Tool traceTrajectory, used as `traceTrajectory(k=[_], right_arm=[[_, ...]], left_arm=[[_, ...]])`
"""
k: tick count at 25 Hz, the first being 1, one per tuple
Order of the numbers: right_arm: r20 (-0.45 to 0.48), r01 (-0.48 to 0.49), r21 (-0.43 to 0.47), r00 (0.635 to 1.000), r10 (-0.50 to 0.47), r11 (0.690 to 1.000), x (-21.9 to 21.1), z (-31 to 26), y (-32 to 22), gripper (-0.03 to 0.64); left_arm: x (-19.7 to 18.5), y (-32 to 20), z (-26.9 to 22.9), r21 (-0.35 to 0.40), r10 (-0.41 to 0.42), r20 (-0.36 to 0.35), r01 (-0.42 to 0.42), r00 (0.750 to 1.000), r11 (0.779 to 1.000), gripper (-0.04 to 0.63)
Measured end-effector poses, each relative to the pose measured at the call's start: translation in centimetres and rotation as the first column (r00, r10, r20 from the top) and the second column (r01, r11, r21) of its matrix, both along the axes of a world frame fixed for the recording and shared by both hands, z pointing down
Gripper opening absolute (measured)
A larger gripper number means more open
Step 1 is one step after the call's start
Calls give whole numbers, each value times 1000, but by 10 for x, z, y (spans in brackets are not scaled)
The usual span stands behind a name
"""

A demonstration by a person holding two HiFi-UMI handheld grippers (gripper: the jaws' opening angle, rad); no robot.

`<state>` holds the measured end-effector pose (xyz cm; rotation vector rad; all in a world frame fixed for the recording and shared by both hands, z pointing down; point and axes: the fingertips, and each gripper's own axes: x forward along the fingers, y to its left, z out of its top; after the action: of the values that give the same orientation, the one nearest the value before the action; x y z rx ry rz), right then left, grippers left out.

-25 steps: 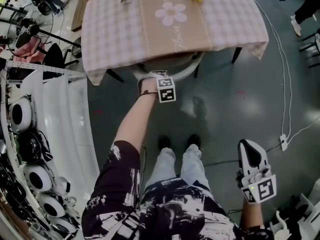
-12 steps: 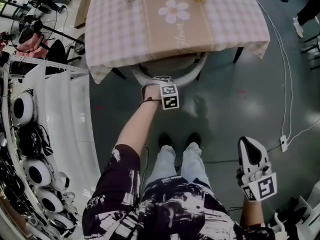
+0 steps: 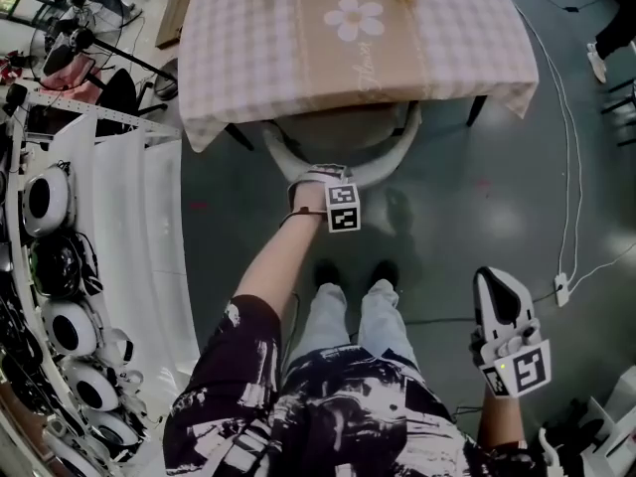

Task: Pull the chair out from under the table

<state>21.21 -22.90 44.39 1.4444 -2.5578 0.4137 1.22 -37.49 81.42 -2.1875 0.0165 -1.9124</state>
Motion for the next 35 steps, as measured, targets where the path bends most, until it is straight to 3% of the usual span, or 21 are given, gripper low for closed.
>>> traceTrajectory(k=[27,35], right_arm=[[-3,144,64,990,-144,988,3,-29,32,12],[6,211,69,977,-212,975,-23,-29,37,12]], left_arm=[[21,164,6,-16,-30,7,30,1000,999,156],[12,203,7,-22,-39,7,39,999,999,156]])
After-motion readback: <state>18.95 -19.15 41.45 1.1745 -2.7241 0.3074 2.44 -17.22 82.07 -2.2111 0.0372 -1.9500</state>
